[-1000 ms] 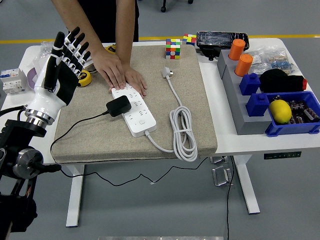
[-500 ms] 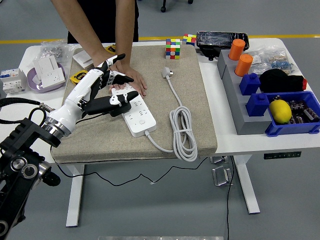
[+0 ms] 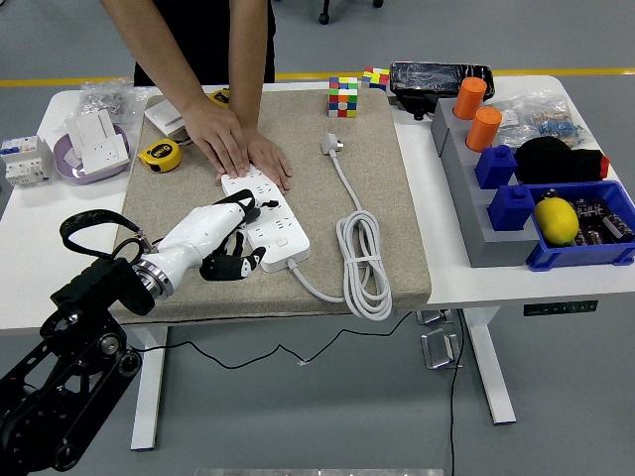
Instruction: Pick up the plug,place it near the board,insert it into the board,press the button
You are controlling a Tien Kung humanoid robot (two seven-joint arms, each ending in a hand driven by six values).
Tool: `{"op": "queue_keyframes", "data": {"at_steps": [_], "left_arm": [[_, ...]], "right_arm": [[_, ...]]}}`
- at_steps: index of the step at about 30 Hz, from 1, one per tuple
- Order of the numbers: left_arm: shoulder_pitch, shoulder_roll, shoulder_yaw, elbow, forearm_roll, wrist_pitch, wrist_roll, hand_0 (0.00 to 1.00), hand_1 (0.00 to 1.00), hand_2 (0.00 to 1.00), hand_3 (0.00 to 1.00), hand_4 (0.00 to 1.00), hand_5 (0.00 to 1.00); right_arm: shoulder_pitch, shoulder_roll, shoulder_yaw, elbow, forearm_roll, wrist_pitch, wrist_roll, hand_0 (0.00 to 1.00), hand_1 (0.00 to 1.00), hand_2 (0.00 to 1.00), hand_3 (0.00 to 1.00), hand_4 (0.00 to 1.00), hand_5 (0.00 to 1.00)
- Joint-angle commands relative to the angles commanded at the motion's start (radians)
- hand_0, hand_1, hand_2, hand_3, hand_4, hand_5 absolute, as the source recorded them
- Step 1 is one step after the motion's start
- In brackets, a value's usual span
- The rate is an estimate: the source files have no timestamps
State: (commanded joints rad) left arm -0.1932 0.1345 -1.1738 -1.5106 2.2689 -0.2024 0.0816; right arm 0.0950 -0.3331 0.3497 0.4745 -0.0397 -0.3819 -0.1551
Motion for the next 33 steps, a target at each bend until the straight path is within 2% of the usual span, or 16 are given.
{"op": "queue_keyframes", "data": {"at_steps": [5, 7, 19, 24, 33], "left_arm": [[-0.022, -0.008, 0.035, 0.070, 0.000, -0.005, -0.002, 0.194, 0.021, 0.141, 0.854, 0.620, 0.002], [-0.027, -0.016, 0.043, 0.093, 0.000, 0.012, -0.008, 0.186, 0.015, 0.141, 0.840, 0.635, 0.002], [-0.072, -0.044, 0.051, 0.190, 0.000, 0.015, -0.013, 0.178, 0.011, 0.140, 0.836, 0.655, 0.002], [-0.086, -0.053, 0.050, 0.221, 0.000, 0.018, -0.015, 0.175, 0.010, 0.141, 0.837, 0.660, 0.002], [-0.093, -0.059, 0.050, 0.239, 0.000, 0.018, -0.015, 0.169, 0.010, 0.141, 0.835, 0.664, 0.002]], "right_arm": [[0.000, 0.001, -0.001, 0.000, 0.001, 0.001, 0.000, 0.881, 0.828, 0.806, 0.830, 0.998, 0.998], [0.000, 0.001, -0.002, 0.000, 0.001, 0.001, 0.000, 0.882, 0.828, 0.806, 0.829, 0.998, 0.998], [0.004, 0.001, -0.003, 0.001, 0.001, 0.001, 0.001, 0.882, 0.828, 0.806, 0.829, 0.998, 0.998], [0.005, 0.000, -0.004, 0.000, 0.002, 0.001, 0.001, 0.883, 0.828, 0.806, 0.831, 0.998, 0.998], [0.003, 0.000, -0.008, 0.000, 0.002, 0.000, 0.001, 0.882, 0.828, 0.806, 0.831, 0.998, 0.998]]}}
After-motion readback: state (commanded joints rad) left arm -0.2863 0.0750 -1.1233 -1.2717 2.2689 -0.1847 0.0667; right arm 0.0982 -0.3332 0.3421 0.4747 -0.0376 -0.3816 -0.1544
